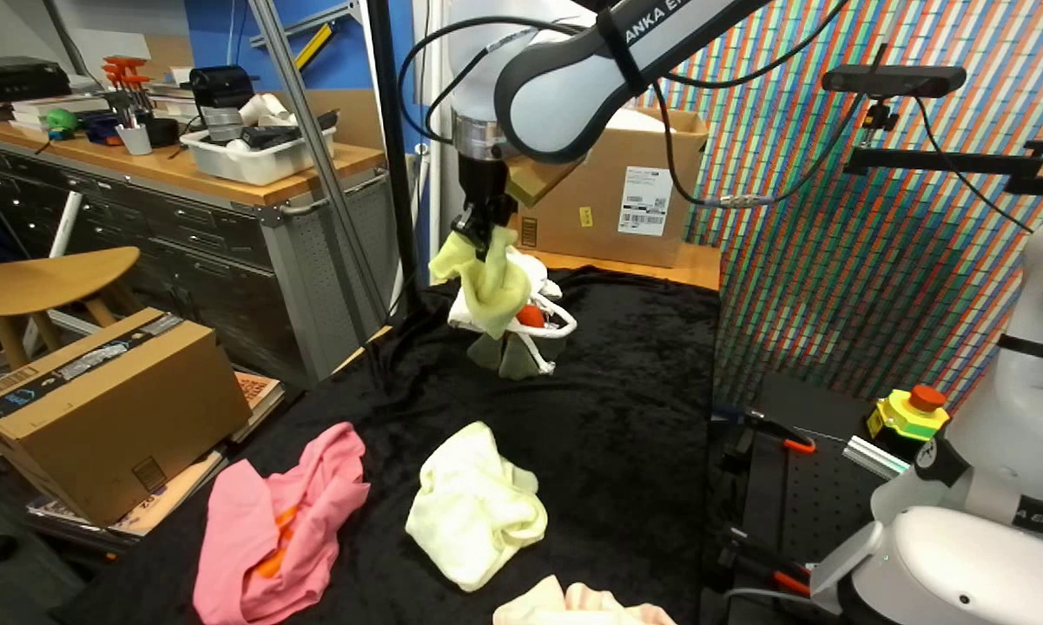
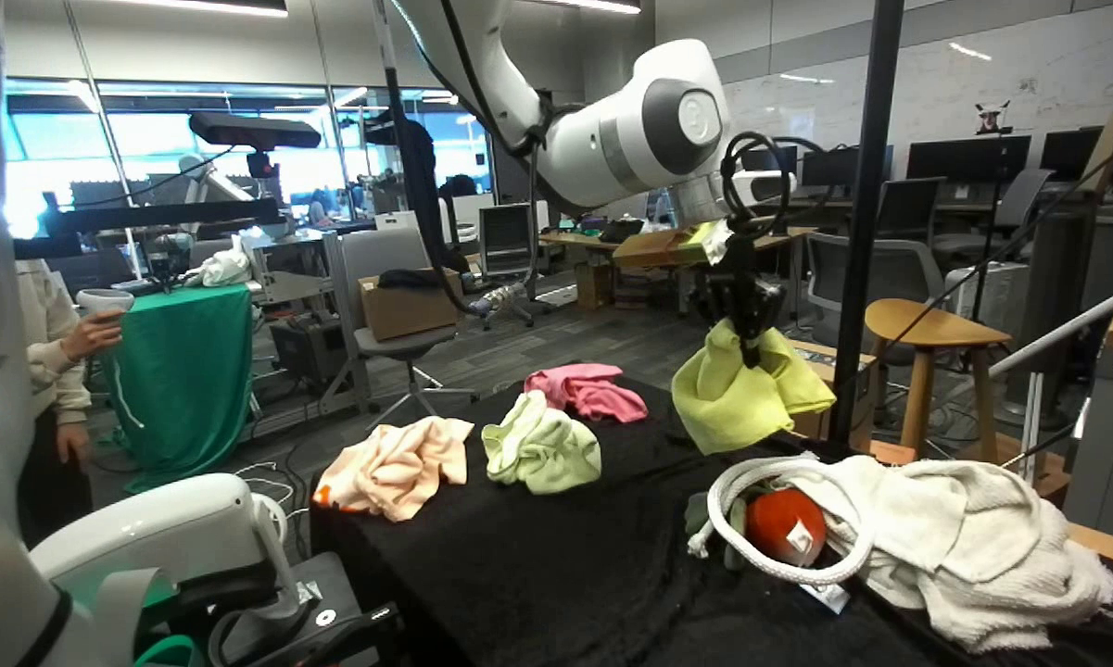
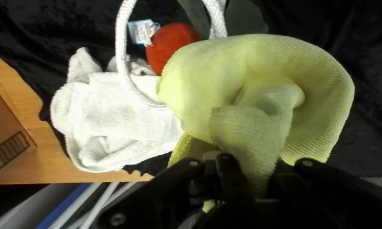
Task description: Put all the object in the right back
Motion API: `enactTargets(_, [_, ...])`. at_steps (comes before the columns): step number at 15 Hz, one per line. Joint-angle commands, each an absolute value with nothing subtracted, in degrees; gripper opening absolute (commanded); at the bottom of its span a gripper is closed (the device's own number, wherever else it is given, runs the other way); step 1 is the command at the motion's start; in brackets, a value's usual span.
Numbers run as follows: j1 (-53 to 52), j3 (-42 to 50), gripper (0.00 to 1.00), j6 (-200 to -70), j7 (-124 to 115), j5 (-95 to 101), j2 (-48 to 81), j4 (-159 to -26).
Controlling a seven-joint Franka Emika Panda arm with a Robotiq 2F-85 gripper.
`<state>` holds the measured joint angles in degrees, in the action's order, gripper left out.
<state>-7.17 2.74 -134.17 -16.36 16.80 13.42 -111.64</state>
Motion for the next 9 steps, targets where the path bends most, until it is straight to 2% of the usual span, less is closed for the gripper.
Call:
enactTargets(1, [-4.6,4.3,0.04,-135.5,-20.3,16.9,10.6,-112.6])
enactTargets(9, [-2.3,5.8,0.04,-133.4,-24.8,16.9,16.5,-106.9])
